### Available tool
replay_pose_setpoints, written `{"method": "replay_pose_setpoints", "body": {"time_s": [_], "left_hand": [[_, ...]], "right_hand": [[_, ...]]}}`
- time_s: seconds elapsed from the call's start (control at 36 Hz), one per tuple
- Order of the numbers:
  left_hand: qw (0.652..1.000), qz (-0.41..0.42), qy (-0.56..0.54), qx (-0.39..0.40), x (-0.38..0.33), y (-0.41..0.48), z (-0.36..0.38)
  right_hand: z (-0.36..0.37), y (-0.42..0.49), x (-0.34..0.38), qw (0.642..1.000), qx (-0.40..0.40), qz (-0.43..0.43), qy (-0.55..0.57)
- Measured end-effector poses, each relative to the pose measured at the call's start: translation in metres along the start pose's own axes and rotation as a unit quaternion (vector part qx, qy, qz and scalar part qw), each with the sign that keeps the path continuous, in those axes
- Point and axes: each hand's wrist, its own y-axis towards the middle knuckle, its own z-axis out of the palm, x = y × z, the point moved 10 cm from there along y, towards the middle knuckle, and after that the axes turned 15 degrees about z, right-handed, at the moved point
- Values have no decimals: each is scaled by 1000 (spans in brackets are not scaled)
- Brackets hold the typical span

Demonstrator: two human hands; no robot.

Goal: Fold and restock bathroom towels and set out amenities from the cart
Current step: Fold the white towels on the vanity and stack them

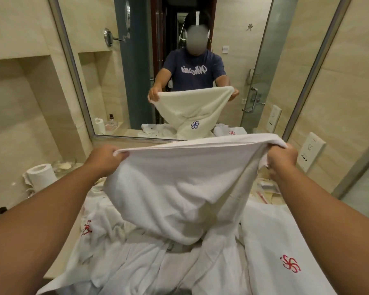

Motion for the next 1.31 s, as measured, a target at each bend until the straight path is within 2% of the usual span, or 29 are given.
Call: {"method": "replay_pose_setpoints", "body": {"time_s": [0.06,0.11,0.14,0.19,0.25,0.28,0.33,0.42,0.47,0.56,0.64,0.69,0.75,0.83,0.92,1.03,1.17,1.25,1.31], "left_hand": [[998,-21,-56,-25,-4,-6,-7],[989,-50,-140,3,-12,-11,-2],[976,-73,-202,39,-19,-14,5],[924,-129,-327,153,-39,-28,24],[870,-149,-388,265,-63,-46,37],[852,-143,-410,292,-72,-49,39],[823,-142,-478,271,-80,-41,41],[796,-206,-559,109,-61,-17,45],[770,-268,-578,40,-43,-13,63],[751,-297,-589,37,-36,-19,93],[723,-294,-621,70,-67,-36,114],[719,-275,-632,90,-93,-43,127],[736,-254,-618,112,-113,-52,140],[755,-226,-601,133,-137,-64,153],[761,-204,-603,125,-157,-72,153],[773,-193,-597,88,-162,-78,148],[785,-204,-584,-8,-148,-78,133],[794,-214,-566,-58,-135,-77,125],[796,-213,-563,-59,-135,-77,120]], "right_hand": [[8,4,-8,998,60,32,8],[24,6,-18,986,146,78,-28],[31,1,-24,974,195,98,-61],[44,-13,-36,940,283,143,-128],[51,-23,-51,902,345,192,-176],[54,-29,-55,888,368,206,-185],[61,-33,-52,888,376,216,-149],[67,-26,-45,918,317,237,4],[64,-18,-53,931,259,250,57],[73,-7,-71,937,249,246,7],[85,-12,-97,933,266,236,-58],[91,-20,-107,947,255,177,-89],[97,-34,-111,961,243,98,-84],[107,-70,-121,960,271,13,-66],[110,-100,-125,953,280,-71,-95],[110,-126,-124,939,288,-149,-116],[106,-142,-120,906,264,-286,-169],[103,-157,-118,884,289,-325,-170],[101,-164,-118,878,313,-331,-148]]}}
